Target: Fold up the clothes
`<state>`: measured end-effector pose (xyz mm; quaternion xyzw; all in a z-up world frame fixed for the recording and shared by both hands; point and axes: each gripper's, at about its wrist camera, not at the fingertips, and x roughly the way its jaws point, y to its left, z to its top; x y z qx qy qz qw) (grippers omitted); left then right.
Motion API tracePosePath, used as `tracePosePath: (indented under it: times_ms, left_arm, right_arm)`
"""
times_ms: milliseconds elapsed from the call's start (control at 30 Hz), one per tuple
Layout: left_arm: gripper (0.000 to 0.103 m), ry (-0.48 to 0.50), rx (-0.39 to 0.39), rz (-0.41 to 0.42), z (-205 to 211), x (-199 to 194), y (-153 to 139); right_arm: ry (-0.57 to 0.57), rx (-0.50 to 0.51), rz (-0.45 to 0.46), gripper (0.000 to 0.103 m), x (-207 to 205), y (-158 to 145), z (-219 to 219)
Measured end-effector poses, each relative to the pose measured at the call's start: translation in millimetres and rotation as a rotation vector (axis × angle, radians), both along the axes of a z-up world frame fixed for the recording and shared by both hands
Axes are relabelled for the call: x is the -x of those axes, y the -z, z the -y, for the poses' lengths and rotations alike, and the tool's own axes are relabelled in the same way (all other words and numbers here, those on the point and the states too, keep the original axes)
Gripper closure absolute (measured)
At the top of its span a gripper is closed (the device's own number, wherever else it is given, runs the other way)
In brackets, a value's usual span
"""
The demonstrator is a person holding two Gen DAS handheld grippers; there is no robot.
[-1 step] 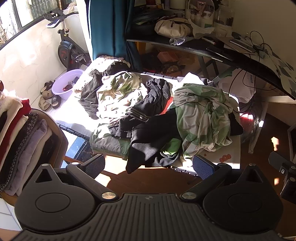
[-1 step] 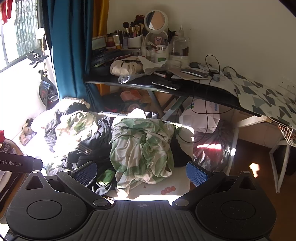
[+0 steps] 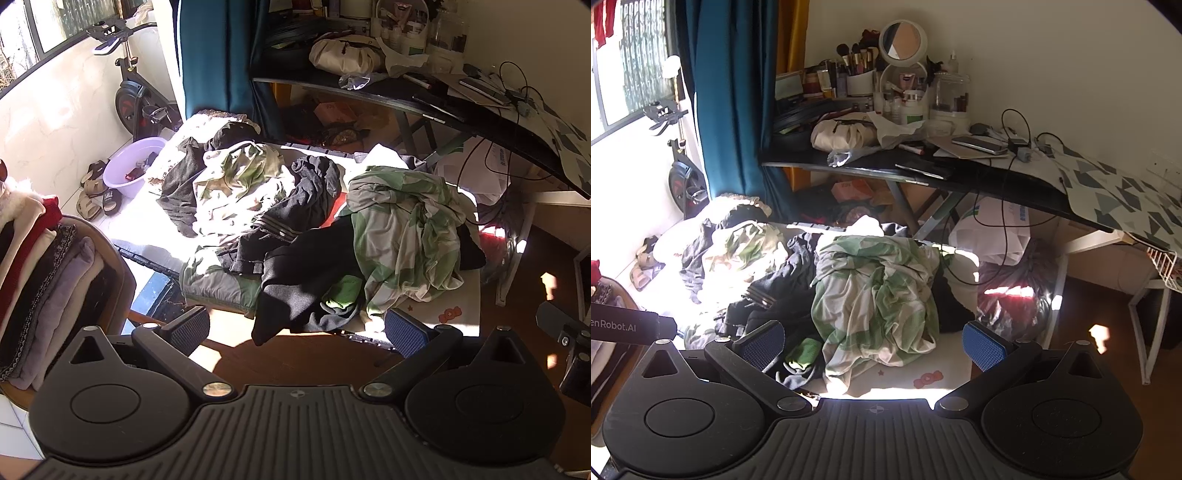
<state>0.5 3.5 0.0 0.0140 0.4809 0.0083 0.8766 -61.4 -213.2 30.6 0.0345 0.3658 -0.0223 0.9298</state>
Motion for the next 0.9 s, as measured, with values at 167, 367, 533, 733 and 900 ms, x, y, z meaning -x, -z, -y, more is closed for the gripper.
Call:
tracePosePath:
  times_ms: [167, 367, 533, 733, 900]
  left_arm:
    - [0.0, -0.005, 0.004, -0.011, -10.7, -1.6, -0.1]
    - [0.0, -0.011, 0.009, -0.025, -23.6, -3.6, -0.2]
    - [0.0, -0.019, 0.013, -0.032, -31.7, -4.2, 1.7]
    - [0.0, -0.02, 0.022, -0.041, -38.3, -4.3, 3.6]
    - [0.0, -0.015, 0.021, -0.041, -40.9, -4.0, 4.3]
  right_arm:
    - [-0.004, -0.002, 0.004, 0.001, 0.3, -0.3, -6.8]
    - [-0.02, 0.002, -0.012, 0.001, -4.9, -3.0, -21.9]
    - [-0.029, 0.006, -0.023, 0.001, -6.7, -1.2, -33.0]
    - [-0.04, 0.011, -0.035, 0.001, -8.3, -1.9, -40.3]
    - [-0.045, 0.019, -0.04, 0.001, -10.2, -2.1, -45.2]
